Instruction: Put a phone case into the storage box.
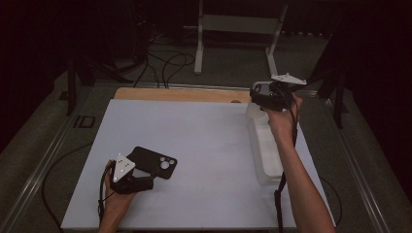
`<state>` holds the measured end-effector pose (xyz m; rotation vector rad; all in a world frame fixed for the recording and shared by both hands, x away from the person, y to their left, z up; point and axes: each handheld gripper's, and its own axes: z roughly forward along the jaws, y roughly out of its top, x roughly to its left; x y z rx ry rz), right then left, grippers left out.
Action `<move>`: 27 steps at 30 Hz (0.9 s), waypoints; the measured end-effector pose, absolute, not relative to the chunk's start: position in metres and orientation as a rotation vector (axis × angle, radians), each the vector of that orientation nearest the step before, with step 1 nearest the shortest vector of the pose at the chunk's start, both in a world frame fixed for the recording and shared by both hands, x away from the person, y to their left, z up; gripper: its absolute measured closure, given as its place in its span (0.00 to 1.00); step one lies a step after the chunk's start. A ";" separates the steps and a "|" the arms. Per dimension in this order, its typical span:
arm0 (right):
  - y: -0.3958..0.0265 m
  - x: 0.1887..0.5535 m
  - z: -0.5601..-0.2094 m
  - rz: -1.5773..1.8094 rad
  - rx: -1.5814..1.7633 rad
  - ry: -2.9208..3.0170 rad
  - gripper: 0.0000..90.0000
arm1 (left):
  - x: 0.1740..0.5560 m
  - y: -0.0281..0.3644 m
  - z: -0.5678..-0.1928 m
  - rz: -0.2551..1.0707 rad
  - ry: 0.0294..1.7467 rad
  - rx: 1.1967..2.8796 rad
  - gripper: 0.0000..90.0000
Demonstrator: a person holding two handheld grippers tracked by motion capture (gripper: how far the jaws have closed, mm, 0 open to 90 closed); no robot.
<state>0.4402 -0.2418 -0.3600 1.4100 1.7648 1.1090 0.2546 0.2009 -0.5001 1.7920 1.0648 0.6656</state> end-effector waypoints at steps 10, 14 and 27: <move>-0.251 0.446 -0.364 1.056 1.446 1.748 0.18 | 0.255 0.200 -0.500 0.670 1.063 1.794 0.02; -0.257 0.449 -0.366 1.039 1.461 1.738 0.18 | 0.255 0.199 -0.501 0.671 1.064 1.793 0.02; -0.264 0.457 -0.373 0.984 1.500 1.726 0.18 | 0.255 0.199 -0.501 0.671 1.061 1.798 0.02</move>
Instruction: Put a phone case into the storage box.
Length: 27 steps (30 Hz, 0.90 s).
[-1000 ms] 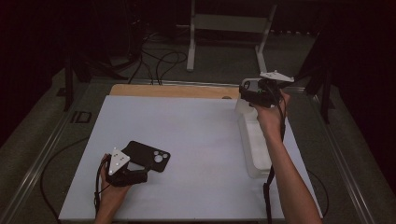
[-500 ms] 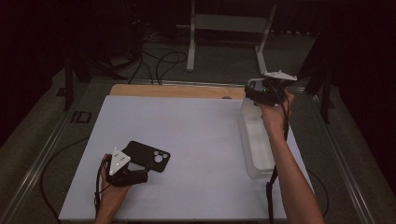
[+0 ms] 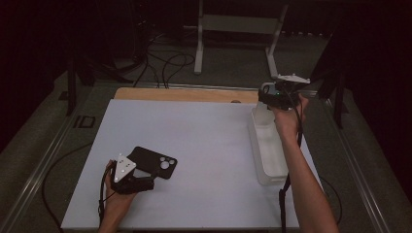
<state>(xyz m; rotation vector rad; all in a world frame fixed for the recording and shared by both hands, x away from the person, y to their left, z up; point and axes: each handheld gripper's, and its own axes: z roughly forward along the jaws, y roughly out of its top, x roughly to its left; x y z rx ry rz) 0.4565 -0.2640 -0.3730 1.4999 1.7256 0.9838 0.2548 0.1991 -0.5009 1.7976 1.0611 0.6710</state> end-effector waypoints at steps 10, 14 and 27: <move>-0.263 0.464 -0.385 0.948 1.535 1.732 0.18 | 0.255 0.199 -0.501 0.674 1.059 1.796 0.02; -0.262 0.468 -0.391 0.923 1.551 1.750 0.18 | 0.254 0.199 -0.500 0.675 1.061 1.791 0.02; -0.262 0.472 -0.415 0.871 1.589 1.780 0.18 | 0.254 0.199 -0.500 0.677 1.060 1.788 0.03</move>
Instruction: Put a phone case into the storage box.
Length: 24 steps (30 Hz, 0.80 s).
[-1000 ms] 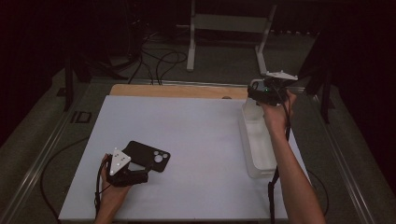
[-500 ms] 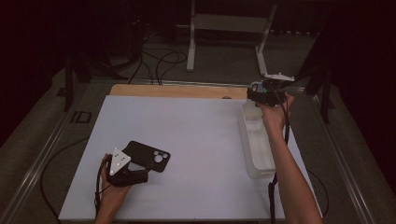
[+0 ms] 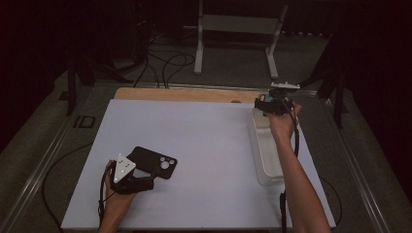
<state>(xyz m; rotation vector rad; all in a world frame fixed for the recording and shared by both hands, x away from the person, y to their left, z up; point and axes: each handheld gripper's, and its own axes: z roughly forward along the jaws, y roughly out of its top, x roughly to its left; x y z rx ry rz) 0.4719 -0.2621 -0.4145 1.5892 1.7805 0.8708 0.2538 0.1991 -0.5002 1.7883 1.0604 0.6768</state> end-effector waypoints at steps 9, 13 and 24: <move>-0.256 0.475 -0.422 0.839 1.598 1.786 0.18 | 0.253 0.200 -0.500 0.680 1.056 1.786 0.03; -0.256 0.476 -0.426 0.824 1.613 1.803 0.18 | 0.253 0.200 -0.500 0.679 1.056 1.785 0.03; -0.256 0.480 -0.433 0.771 1.653 1.811 0.18 | 0.253 0.200 -0.500 0.678 1.053 1.788 0.03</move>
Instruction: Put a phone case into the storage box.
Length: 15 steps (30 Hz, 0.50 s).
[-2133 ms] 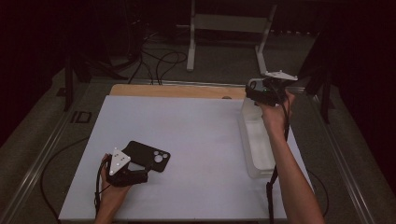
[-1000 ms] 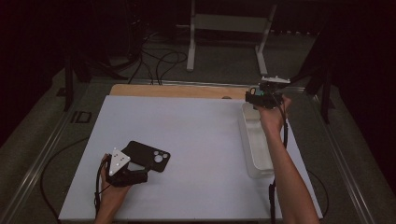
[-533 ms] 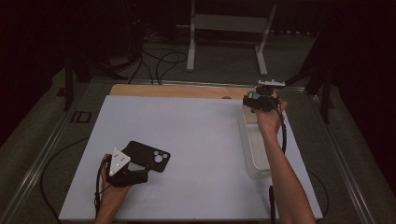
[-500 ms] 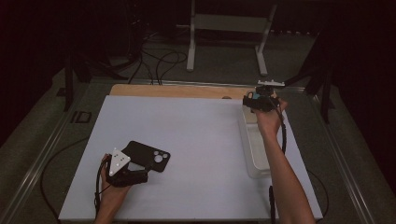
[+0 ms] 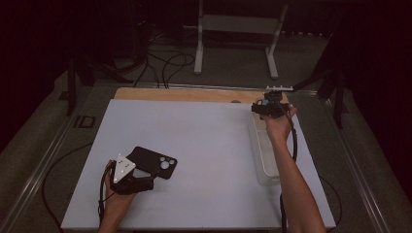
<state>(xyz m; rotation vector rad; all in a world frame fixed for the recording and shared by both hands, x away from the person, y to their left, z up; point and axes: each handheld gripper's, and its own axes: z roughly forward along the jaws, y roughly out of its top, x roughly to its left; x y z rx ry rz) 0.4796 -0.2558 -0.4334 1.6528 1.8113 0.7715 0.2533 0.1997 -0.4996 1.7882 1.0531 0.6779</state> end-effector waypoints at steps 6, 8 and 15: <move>-0.257 0.481 -0.436 0.751 1.655 1.823 0.18 | 0.253 0.200 -0.500 0.678 1.053 1.790 0.03; -0.257 0.482 -0.436 0.748 1.654 1.823 0.18 | 0.253 0.200 -0.500 0.677 1.052 1.791 0.03; -0.257 0.482 -0.435 0.756 1.642 1.824 0.11 | 0.253 0.199 -0.500 0.674 1.056 1.789 0.03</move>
